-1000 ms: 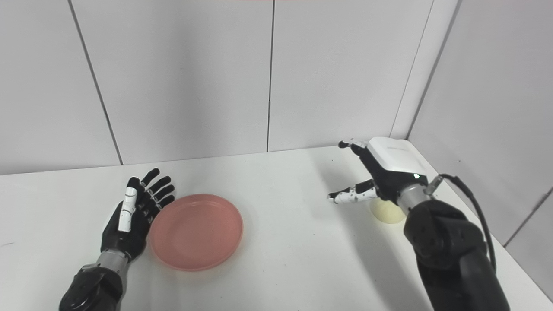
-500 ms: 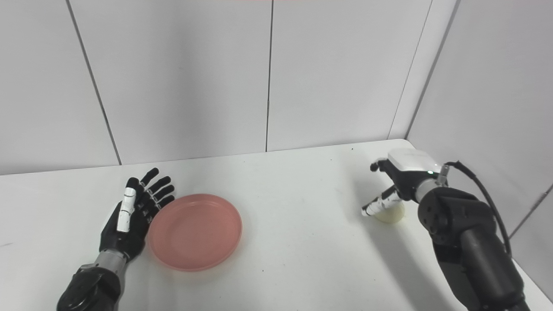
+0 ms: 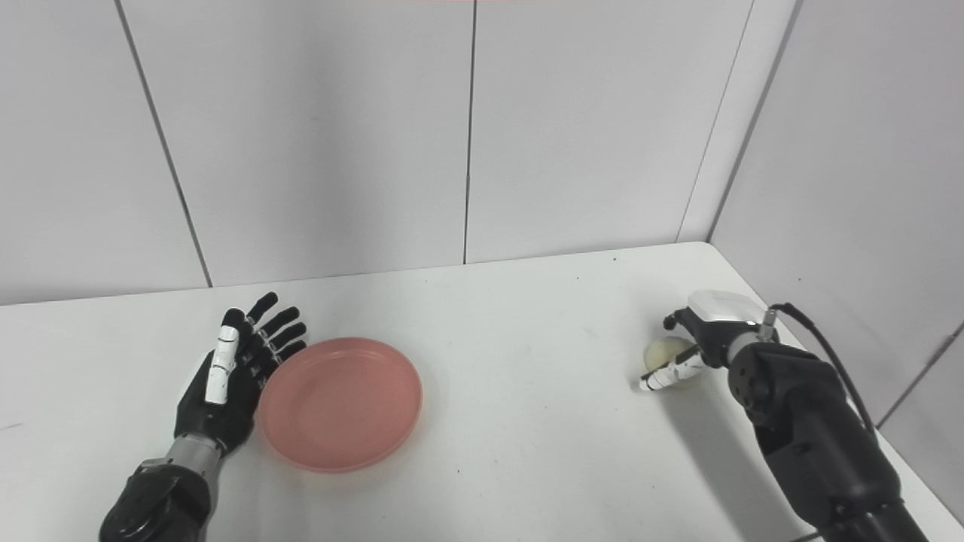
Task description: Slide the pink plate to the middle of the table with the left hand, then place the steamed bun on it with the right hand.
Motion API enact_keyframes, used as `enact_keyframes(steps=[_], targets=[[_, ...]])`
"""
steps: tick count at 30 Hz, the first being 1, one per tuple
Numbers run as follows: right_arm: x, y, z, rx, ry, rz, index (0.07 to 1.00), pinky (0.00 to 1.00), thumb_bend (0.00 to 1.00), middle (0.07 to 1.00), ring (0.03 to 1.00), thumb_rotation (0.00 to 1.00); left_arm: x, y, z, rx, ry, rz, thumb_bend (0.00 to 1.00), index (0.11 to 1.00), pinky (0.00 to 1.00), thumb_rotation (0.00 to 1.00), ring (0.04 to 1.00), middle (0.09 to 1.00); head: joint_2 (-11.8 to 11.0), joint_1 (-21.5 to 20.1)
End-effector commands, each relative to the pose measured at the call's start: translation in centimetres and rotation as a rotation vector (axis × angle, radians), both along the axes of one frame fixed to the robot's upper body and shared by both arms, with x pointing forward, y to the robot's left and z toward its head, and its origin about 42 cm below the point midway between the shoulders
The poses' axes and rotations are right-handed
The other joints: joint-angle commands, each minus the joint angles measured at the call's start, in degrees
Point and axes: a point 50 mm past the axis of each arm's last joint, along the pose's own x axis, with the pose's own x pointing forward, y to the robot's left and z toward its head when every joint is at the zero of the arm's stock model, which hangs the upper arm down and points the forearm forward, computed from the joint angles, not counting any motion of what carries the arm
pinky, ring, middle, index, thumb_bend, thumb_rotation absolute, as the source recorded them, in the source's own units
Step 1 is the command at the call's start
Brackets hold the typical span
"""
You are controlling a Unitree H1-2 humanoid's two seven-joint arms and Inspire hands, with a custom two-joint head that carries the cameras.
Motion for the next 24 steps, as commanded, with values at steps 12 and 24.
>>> enact_keyframes(steps=[12,24], targets=[[2.1,-0.9,0.8,-0.053,-0.083,-0.012,0.804,0.79,1.0,0.849,0.856,0.53,0.1,-0.2,-0.2,0.026,0.024,-0.021,0.72,0.901,0.83,0.86,0.842,0.855,0.38,0.25],[1.6,-0.7,0.3,-0.018,-0.065,-0.001,0.71,0.41,0.87,0.582,0.491,0.19,0.2,-0.3,-0.2,0.04,0.023,-0.035,0.73,0.894,0.84,0.87,0.837,0.852,0.75,0.42]])
